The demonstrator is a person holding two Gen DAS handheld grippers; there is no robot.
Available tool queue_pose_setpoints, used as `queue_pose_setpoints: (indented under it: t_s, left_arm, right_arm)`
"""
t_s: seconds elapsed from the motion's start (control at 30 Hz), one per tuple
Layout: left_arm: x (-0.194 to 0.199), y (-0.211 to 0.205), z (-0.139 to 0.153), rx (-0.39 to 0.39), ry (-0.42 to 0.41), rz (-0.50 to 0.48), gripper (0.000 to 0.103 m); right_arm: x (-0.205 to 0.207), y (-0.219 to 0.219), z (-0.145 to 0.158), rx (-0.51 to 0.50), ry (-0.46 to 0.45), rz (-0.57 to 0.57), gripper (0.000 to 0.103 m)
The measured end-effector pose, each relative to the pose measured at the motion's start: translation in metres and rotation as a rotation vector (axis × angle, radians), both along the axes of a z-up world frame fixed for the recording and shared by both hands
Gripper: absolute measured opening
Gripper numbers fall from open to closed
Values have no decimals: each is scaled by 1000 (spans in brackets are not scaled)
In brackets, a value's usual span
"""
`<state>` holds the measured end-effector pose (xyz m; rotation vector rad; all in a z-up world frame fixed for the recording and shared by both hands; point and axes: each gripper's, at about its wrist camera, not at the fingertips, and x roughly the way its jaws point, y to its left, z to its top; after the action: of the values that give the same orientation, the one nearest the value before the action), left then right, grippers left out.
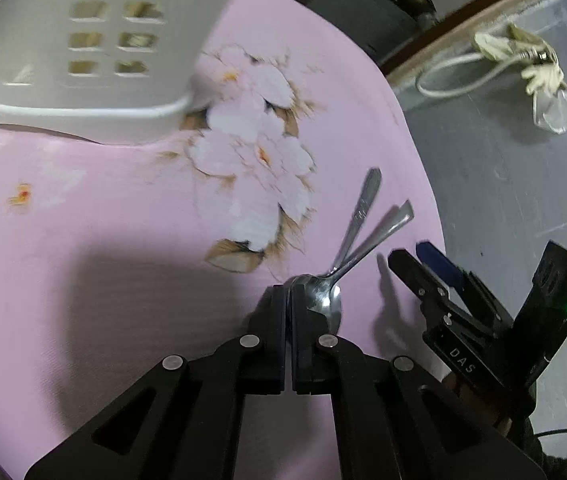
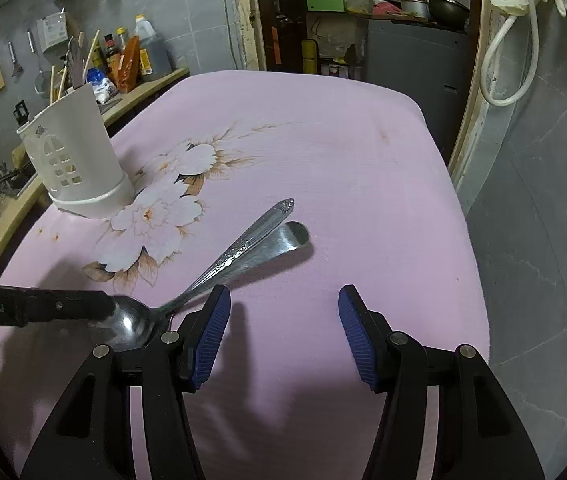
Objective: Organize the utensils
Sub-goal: 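Close the left tool on a silver spoon while the right tool grasps the other spoon, then lift the spoon with the left tool while the right tool lifts its spoon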
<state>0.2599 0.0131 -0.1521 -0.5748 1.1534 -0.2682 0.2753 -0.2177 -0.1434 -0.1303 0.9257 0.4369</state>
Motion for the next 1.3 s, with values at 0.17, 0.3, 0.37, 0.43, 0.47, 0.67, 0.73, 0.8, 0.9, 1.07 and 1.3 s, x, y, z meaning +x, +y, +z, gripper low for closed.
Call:
queue_pose_setpoints:
  t_s: [0.17,0.3,0.37,0.43,0.47,0.67,0.73,0.8,0.9,1.07,1.3]
  left_arm:
    - [-18,19,6,23,-24,115,0]
    - [-38,35,12,50,-48,219,0]
    - [-49,40,12,57,-47,270,0]
    - [-57,45,12,52,-42,318,0]
    - [-61,49,11,50,-36,336,0]
    - [-75,63,7,31,12,372,0]
    - [-78,68,8,24,23,363,2]
    - [-82,72,10,26,23,357,8]
    - [-78,70,14,57,21,327,18]
    - [-68,63,19,95,2,268,26]
    - [-34,39,16,182,-37,71,27]
  right_arm:
    - [3,5,0,1,0,6,55]
    - [5,17,0,3,1,21,55]
    - [5,25,-2,17,15,43,54]
    - [4,34,-5,24,38,71,42]
    - [4,40,-8,24,57,85,39]
    - [10,56,-16,67,110,83,28]
    - [11,62,-17,55,111,96,24]
    - [11,67,-18,42,112,111,18]
    - [12,67,-18,49,128,121,13]
    - [9,58,-15,15,148,171,9]
    - [4,42,-12,-18,156,205,8]
